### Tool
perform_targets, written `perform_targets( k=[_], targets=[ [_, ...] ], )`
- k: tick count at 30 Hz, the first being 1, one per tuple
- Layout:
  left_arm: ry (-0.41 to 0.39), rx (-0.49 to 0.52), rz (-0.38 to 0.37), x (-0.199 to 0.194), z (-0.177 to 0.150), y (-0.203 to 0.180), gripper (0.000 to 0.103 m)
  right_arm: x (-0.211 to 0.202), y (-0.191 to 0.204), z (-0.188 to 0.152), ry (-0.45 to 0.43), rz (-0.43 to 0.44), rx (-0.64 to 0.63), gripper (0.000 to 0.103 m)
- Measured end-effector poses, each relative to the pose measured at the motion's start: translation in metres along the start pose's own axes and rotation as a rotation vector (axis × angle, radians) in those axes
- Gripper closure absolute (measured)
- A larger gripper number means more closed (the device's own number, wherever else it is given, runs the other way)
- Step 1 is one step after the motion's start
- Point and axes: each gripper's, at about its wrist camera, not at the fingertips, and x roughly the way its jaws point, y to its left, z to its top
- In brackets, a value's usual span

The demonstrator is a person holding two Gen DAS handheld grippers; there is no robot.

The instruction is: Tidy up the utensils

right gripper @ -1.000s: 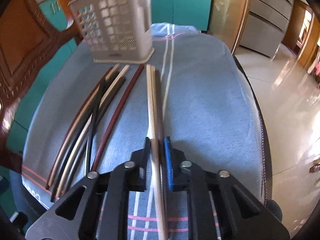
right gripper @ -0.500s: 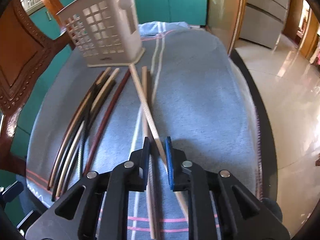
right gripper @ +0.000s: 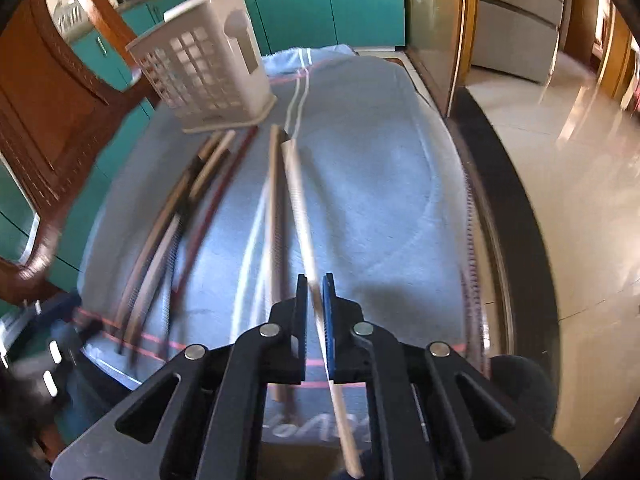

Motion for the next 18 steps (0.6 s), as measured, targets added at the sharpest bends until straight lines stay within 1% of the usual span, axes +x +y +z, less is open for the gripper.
perform_targets(
  k=[2, 3, 5, 7, 10, 12, 13, 18],
  targets=[
    [-0.001, -0.017, -0.003, 0.008, 0.009, 0.004, 0.063, -0.001, -0.002, 0.001, -0.013, 0.018, 0.006, 0.093],
    [0.001, -0.03, -0.006, 0.016, 0.017, 0.006, 0.066, -0.001, -0.002, 0.003, -0.02, 0.019, 0.005, 0.091],
    [0.01, -0.044, -0.007, 0.028, 0.027, 0.01, 0.071, 0.0, -0.003, 0.007, -0.029, -0.003, -0.003, 0.09],
    [0.028, -0.041, 0.008, 0.044, 0.037, 0.012, 0.074, 0.006, -0.004, 0.012, -0.027, -0.019, 0.001, 0.09],
    [0.068, -0.033, 0.027, 0.066, 0.047, 0.012, 0.078, 0.011, -0.005, 0.016, -0.017, -0.014, 0.015, 0.09],
    [0.094, -0.039, 0.024, 0.077, 0.048, 0.014, 0.081, 0.014, -0.002, 0.016, -0.013, -0.013, 0.004, 0.086],
    [0.095, -0.044, 0.025, 0.08, 0.048, 0.015, 0.081, 0.015, -0.002, 0.015, -0.01, -0.014, 0.0, 0.084],
    [0.093, -0.032, 0.038, 0.079, 0.047, 0.012, 0.082, 0.023, -0.002, 0.013, 0.01, -0.016, 0.004, 0.08]
  ],
)
